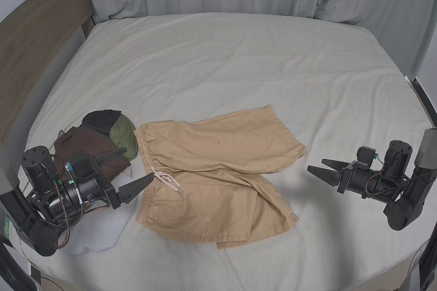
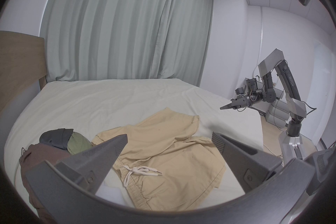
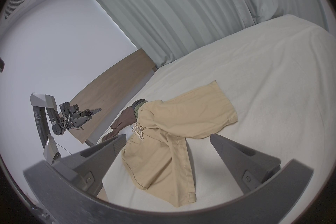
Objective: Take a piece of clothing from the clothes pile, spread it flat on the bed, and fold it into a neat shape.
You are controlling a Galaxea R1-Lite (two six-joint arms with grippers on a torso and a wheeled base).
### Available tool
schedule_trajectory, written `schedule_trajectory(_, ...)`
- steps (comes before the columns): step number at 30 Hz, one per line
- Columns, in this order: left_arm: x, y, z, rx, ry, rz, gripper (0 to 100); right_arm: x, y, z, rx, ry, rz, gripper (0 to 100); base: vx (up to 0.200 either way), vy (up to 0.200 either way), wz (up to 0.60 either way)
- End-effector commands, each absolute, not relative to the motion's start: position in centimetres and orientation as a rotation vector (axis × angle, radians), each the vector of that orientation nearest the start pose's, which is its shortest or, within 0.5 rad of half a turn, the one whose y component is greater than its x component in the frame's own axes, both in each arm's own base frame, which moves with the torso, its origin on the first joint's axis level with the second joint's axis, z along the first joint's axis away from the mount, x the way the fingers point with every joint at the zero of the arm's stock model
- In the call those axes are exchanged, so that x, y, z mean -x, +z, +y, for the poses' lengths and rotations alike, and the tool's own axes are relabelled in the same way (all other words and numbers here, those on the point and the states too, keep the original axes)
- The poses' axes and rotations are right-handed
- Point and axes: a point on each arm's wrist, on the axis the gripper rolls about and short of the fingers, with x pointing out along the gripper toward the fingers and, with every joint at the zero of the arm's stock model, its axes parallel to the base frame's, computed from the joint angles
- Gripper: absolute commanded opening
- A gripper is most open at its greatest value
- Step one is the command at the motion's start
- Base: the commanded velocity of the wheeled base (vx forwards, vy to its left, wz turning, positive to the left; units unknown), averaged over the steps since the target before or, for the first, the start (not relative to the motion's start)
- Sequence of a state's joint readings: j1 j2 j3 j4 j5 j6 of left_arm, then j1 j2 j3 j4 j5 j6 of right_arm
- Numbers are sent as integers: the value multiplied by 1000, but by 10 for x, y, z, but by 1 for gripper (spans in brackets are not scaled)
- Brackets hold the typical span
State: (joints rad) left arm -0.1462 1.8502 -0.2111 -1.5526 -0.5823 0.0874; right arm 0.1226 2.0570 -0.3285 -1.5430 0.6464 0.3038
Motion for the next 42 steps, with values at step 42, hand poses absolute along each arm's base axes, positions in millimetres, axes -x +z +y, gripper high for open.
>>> schedule_trajectory(42,-240,88,-42,-51,-710,115,100,-273,-37,69,-390,694,673,100,0,0,0)
